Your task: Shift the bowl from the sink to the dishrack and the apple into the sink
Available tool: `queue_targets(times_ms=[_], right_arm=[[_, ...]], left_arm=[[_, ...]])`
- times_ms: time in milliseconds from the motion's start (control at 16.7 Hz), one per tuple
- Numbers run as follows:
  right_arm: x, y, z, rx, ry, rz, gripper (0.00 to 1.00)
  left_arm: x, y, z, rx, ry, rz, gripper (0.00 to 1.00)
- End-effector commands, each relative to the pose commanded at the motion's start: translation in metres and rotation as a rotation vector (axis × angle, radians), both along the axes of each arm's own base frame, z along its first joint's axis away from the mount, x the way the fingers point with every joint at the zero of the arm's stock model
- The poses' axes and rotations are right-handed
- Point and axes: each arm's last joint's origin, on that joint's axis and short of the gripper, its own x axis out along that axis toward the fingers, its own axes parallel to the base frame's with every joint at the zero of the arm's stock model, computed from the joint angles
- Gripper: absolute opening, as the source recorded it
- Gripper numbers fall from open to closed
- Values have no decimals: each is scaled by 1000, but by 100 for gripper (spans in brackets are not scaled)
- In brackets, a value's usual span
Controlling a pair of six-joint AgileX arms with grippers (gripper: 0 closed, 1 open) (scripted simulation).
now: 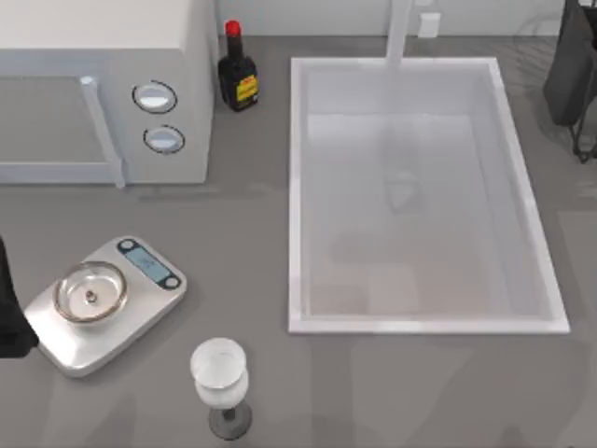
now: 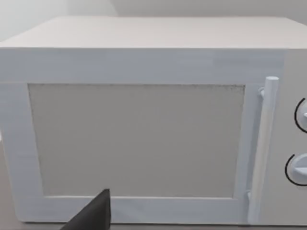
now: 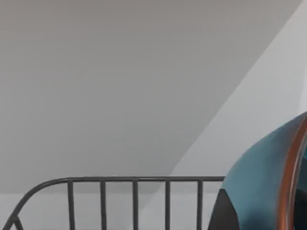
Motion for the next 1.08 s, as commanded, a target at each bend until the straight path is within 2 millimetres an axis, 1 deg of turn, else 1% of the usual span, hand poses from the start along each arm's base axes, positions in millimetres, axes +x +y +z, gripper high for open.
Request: queue_targets(times_ms=[360, 420, 960, 1080], right_arm=[[0, 0, 0, 0, 0, 0, 98], [0, 0, 0, 0, 0, 0, 100], [0, -1, 0, 0, 0, -2, 100], [-5, 3, 5, -1, -3, -2, 100]], left_arm=[[0, 0, 0, 0, 0, 0, 100], [0, 0, 0, 0, 0, 0, 100], [0, 0, 0, 0, 0, 0, 100], [0, 0, 0, 0, 0, 0, 100]])
